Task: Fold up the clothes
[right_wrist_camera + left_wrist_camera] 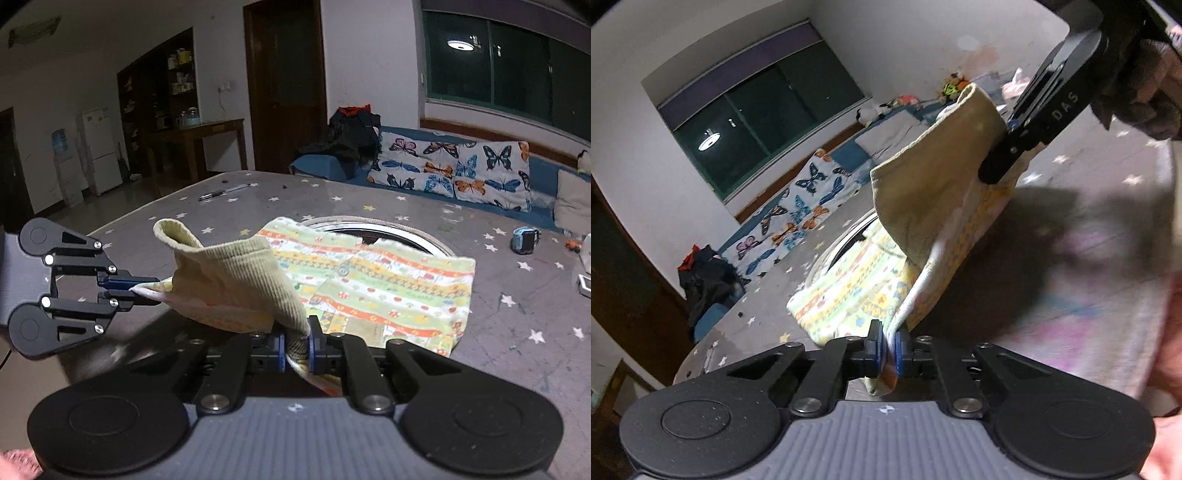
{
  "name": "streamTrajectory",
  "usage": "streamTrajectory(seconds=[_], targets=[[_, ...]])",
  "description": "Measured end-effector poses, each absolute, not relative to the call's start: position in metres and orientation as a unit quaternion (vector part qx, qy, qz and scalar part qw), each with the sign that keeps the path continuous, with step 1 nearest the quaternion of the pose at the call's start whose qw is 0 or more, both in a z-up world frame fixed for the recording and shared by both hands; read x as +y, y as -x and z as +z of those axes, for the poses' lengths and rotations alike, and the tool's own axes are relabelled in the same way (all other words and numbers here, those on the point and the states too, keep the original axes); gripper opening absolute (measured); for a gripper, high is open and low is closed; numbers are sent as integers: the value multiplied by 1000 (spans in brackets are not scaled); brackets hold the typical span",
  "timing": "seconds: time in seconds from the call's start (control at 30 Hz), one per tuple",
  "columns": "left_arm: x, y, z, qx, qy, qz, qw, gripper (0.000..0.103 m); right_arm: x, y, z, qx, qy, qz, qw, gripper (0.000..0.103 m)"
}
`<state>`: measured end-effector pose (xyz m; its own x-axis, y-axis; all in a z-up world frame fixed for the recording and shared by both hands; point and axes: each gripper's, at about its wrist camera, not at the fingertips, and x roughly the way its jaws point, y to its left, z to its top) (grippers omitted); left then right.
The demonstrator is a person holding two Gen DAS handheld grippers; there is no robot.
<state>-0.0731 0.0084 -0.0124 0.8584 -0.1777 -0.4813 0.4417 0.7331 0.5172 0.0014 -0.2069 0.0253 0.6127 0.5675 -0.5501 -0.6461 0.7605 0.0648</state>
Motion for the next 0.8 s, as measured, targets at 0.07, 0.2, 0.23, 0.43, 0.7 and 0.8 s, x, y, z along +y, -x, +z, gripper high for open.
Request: streamTrajectory(seconds=[0.07, 0.2, 0.23, 0.43, 0.7, 0.8], targets=[[7, 90, -4, 205, -316, -180, 909, 7, -213, 13, 30, 282, 73, 344, 893, 10], [5, 125, 12, 214, -293, -198, 910, 7, -225, 50, 40, 289, 77, 357, 885, 10], [4, 134, 16, 217, -290, -200, 910, 7, -227, 60, 42, 293, 75, 361, 882, 10], [5, 171, 32, 239, -266, -224, 907, 7, -236, 112, 58, 308, 91, 384, 866, 9], [11, 140, 43, 227, -248, -221, 915, 7, -233, 91, 75, 312, 94, 381, 865, 9], [13, 121, 47, 222, -240, -218, 920, 7, -230, 63, 80, 311, 97, 379, 866, 9]])
